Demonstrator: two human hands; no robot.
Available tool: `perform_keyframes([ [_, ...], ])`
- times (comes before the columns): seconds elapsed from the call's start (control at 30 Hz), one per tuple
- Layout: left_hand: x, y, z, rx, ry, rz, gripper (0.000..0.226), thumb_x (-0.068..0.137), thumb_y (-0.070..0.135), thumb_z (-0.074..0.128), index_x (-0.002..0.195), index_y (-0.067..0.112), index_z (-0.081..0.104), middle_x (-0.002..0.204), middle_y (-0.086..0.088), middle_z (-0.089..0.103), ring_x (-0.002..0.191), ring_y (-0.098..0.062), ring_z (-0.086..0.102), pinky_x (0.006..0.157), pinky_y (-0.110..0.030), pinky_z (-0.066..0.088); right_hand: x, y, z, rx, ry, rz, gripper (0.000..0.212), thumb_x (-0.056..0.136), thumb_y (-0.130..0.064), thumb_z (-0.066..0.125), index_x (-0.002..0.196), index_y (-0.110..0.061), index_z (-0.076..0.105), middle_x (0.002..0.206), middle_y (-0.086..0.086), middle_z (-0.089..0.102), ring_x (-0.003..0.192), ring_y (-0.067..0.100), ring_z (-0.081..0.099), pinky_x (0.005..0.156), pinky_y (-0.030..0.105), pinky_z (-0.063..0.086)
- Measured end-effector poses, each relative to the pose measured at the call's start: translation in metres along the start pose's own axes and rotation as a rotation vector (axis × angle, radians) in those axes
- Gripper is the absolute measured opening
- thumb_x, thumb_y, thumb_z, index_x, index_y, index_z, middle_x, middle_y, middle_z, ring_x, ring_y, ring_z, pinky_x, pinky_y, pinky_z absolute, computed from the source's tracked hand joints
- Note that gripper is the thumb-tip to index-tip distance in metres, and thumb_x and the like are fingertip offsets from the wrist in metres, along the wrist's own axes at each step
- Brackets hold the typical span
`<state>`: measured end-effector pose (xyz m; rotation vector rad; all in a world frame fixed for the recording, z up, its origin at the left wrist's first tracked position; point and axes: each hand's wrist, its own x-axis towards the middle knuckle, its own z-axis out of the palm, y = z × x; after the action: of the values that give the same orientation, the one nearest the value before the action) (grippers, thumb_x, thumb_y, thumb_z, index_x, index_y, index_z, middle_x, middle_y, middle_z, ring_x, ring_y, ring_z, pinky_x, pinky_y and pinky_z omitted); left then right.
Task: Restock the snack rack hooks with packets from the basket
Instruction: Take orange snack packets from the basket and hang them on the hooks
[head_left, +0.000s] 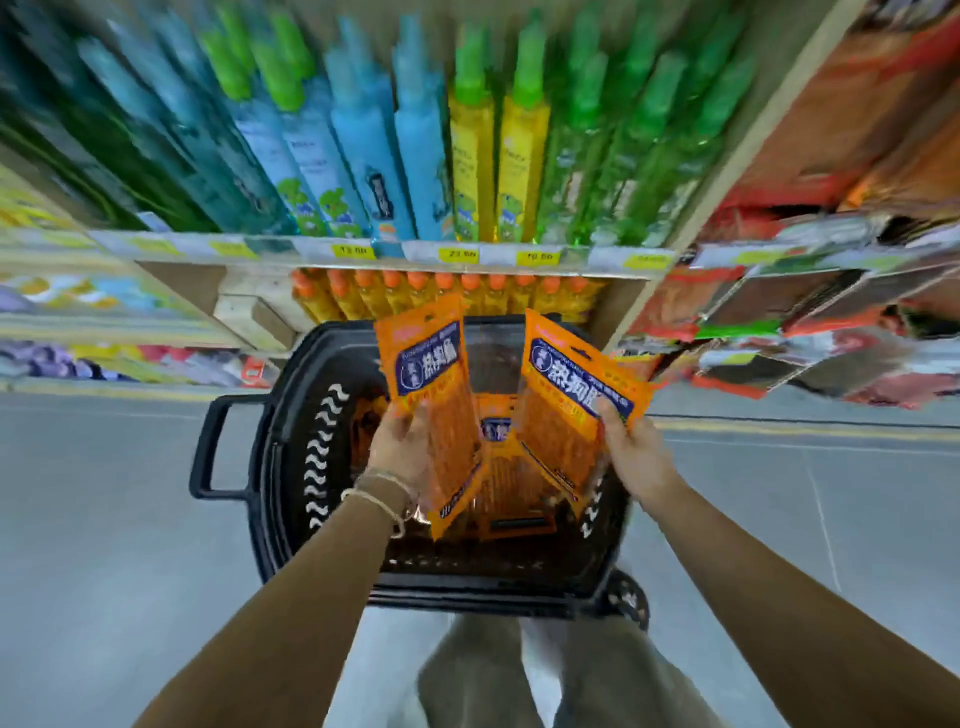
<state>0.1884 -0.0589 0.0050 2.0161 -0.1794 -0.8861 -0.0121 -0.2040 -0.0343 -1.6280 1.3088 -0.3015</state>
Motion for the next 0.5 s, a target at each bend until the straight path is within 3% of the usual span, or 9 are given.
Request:
perform_keyframes([
  [0.03,-0.012,0.012,0.006,-0.021,-0.003,0.051,0.023,0.098,0.023,0.048,0.114,0.01,0.058,0.101,-0.006,0.063,0.089,-0.014,0.062,0.073,-0.019,0.045,-0.006,-0.007,-0.017,0.049,0.025,-0.064,0.035,0.099,-0.034,0.043,0.124,-0.015,0.058,0.119,0.007,0.063,0.117,0.024,0.054,0.091,0.022,0.033],
  [0.1,-0.037,0.035,0.021,-0.077,0.001,0.128,0.019,0.097,0.016,0.049,0.109,0.008,0.061,0.1,-0.008,0.062,0.081,-0.015,0.062,0.07,-0.015,0.047,-0.019,-0.019,-0.054,0.155,0.071,-0.148,0.023,0.099,-0.026,0.046,0.113,-0.017,0.062,0.107,0.002,0.064,0.107,0.017,0.056,0.091,0.015,0.035],
  [0.2,-0.072,0.067,0.052,-0.028,0.002,0.2,0.033,0.097,0.034,0.048,0.106,0.006,0.064,0.099,-0.022,0.067,0.085,-0.024,0.065,0.073,-0.027,0.046,-0.037,-0.03,-0.119,0.26,0.169,-0.204,0.015,0.098,-0.031,0.046,0.104,-0.027,0.058,0.096,-0.013,0.061,0.087,-0.007,0.055,0.072,-0.005,0.031],
  [0.27,-0.096,0.092,0.076,-0.04,-0.002,0.227,0.045,0.096,0.047,0.042,0.11,0.009,0.06,0.1,-0.022,0.066,0.088,-0.02,0.067,0.074,-0.026,0.049,-0.045,-0.035,-0.166,0.313,0.242,-0.221,0.021,0.098,-0.039,0.043,0.101,-0.026,0.06,0.094,-0.014,0.061,0.087,-0.004,0.055,0.069,0.0,0.034],
  [0.33,-0.122,0.119,0.103,-0.037,0.012,0.264,0.061,0.095,0.051,0.038,0.129,0.002,0.051,0.126,-0.024,0.056,0.113,-0.03,0.057,0.093,-0.026,0.042,-0.051,-0.04,-0.213,0.329,0.283,-0.251,0.031,0.098,-0.042,0.04,0.098,-0.022,0.063,0.096,-0.007,0.065,0.094,0.011,0.057,0.081,0.013,0.042],
  [0.37,-0.134,0.132,0.116,-0.035,0.022,0.322,0.06,0.096,0.05,0.038,0.13,0.002,0.05,0.128,-0.019,0.055,0.114,-0.029,0.054,0.088,-0.019,0.037,-0.053,-0.042,-0.236,0.325,0.304,-0.269,0.035,0.098,-0.043,0.04,0.099,-0.018,0.064,0.098,0.0,0.067,0.095,0.019,0.059,0.088,0.025,0.045],
  [0.4,-0.146,0.147,0.128,-0.039,0.031,0.394,0.055,0.097,0.047,0.039,0.128,0.005,0.053,0.119,-0.014,0.056,0.103,-0.024,0.056,0.076,-0.014,0.033,-0.055,-0.044,-0.26,0.309,0.327,-0.295,0.04,0.098,-0.045,0.04,0.103,-0.013,0.064,0.1,0.007,0.067,0.097,0.025,0.06,0.09,0.034,0.046],
  [0.43,-0.159,0.162,0.139,-0.048,0.031,0.462,0.048,0.097,0.046,0.04,0.121,0.009,0.059,0.107,-0.009,0.054,0.091,-0.019,0.053,0.068,-0.015,0.032,-0.058,-0.047,-0.285,0.288,0.352,-0.325,0.043,0.097,-0.047,0.04,0.107,-0.012,0.063,0.1,0.008,0.067,0.096,0.026,0.06,0.087,0.036,0.045],
  [0.5,-0.178,0.192,0.159,-0.077,0.024,0.567,0.033,0.097,0.044,0.042,0.101,0.018,0.062,0.097,-0.002,0.052,0.088,-0.012,0.046,0.067,-0.019,0.028,-0.061,-0.054,-0.331,0.278,0.406,-0.398,0.039,0.096,-0.05,0.039,0.106,-0.02,0.062,0.094,-0.001,0.066,0.087,0.016,0.059,0.08,0.032,0.041],
])
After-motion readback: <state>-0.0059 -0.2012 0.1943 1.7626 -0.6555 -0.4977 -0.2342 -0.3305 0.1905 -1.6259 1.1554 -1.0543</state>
